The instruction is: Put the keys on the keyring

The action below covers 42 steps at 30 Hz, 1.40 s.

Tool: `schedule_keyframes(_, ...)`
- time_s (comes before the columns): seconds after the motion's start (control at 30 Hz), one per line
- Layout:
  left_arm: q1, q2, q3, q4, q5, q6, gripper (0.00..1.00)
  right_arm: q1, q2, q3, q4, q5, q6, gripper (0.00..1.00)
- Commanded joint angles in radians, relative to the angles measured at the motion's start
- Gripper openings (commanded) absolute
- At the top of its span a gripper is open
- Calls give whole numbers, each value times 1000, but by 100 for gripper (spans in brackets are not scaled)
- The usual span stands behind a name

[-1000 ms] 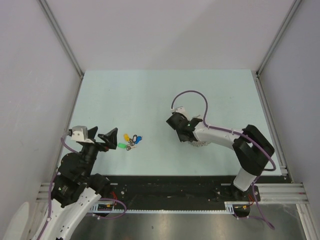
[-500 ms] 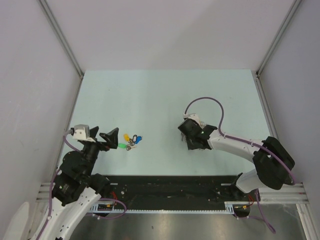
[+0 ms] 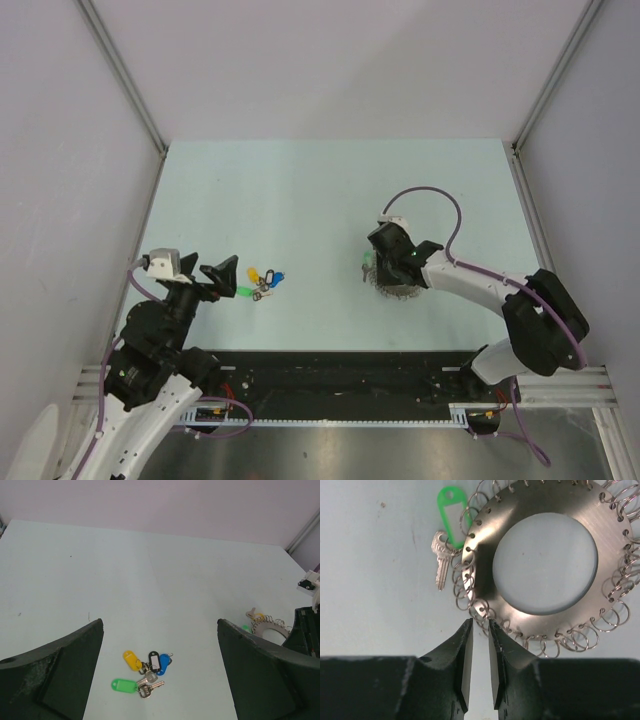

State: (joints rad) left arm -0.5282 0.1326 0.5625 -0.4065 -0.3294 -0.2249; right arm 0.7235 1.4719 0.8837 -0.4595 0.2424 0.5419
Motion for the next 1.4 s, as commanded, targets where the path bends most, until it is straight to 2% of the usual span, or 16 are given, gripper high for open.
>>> schedule_keyframes(0.0,0,13,-3,12,10,15,100,-55,36,11,59,-77,-40,22)
schedule_keyframes(0.27,-1,15,-3,12,15,15,100,-99,94,9,90,-164,-92,20)
schedule_keyframes(0.77,0,21,-3,15,21,15,100,-113,159,11,110,-230,-129,19)
schedule_keyframes(1.0,0,24,-6,18,23,15,100,-111,117,11,93,-230,-151,1)
schedule_keyframes(1.2,-1,35,-4,20,35,16,100,-78,25,11,73,-160,-226,0)
schedule_keyframes(1.37,2,68,-6,37,79,24,100,-9,-41,11,102,0,-321,0)
